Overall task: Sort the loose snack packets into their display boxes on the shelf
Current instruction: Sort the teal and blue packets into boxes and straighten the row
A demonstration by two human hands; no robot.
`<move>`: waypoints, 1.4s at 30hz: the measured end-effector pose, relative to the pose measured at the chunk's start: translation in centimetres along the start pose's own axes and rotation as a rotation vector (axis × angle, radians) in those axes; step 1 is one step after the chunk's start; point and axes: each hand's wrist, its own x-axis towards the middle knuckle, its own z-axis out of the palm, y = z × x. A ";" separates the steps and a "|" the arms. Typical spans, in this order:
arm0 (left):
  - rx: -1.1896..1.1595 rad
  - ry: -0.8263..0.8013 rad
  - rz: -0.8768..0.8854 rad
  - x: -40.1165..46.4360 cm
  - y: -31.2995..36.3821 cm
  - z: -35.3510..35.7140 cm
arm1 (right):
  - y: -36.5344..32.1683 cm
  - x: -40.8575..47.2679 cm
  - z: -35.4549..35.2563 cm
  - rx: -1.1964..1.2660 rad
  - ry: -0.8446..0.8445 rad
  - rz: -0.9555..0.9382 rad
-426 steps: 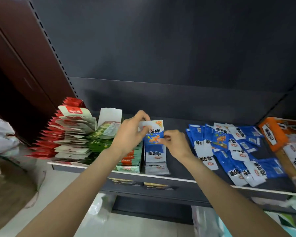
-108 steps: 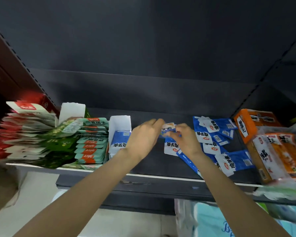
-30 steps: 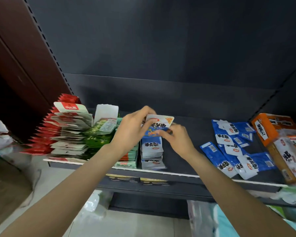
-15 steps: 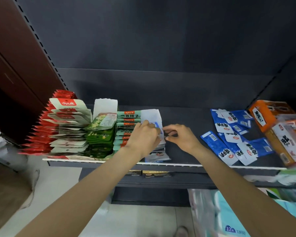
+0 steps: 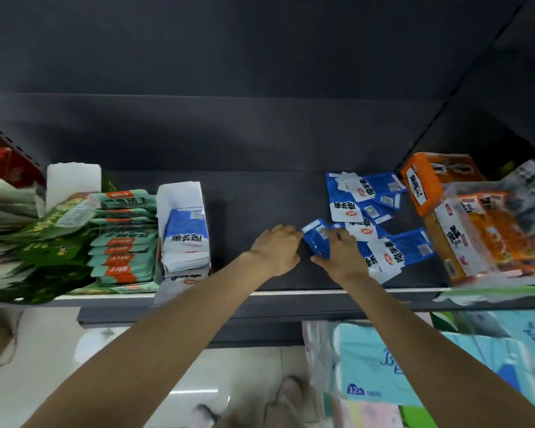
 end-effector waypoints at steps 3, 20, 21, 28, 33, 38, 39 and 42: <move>-0.063 -0.069 -0.074 2.1 0.6 1.7 | -0.2 -0.1 -0.1 -0.272 0.049 -0.130; -0.003 0.701 -0.164 -4.7 -5.4 -4.9 | -5.1 -0.1 -7.0 0.634 0.212 -0.240; 0.030 0.753 -0.181 -5.7 -6.3 -5.0 | -6.6 -0.6 -7.2 0.684 0.232 -0.265; 0.183 0.647 -0.309 -12.2 -12.0 -6.5 | -16.3 -3.6 -6.8 0.685 0.302 -0.513; 0.217 0.649 -0.269 -15.0 -15.0 -6.4 | -20.0 -4.8 -5.3 0.473 0.359 -0.641; 0.229 0.735 -0.165 -16.1 -16.4 -5.7 | -21.6 -6.1 -2.8 0.065 0.382 -0.733; 0.239 0.738 -0.166 -16.2 -16.6 -5.6 | -21.7 -6.2 -2.1 -0.074 0.342 -0.742; 0.267 0.686 -0.171 -16.2 -17.0 -5.2 | -21.8 -5.7 0.0 -0.277 0.091 -0.685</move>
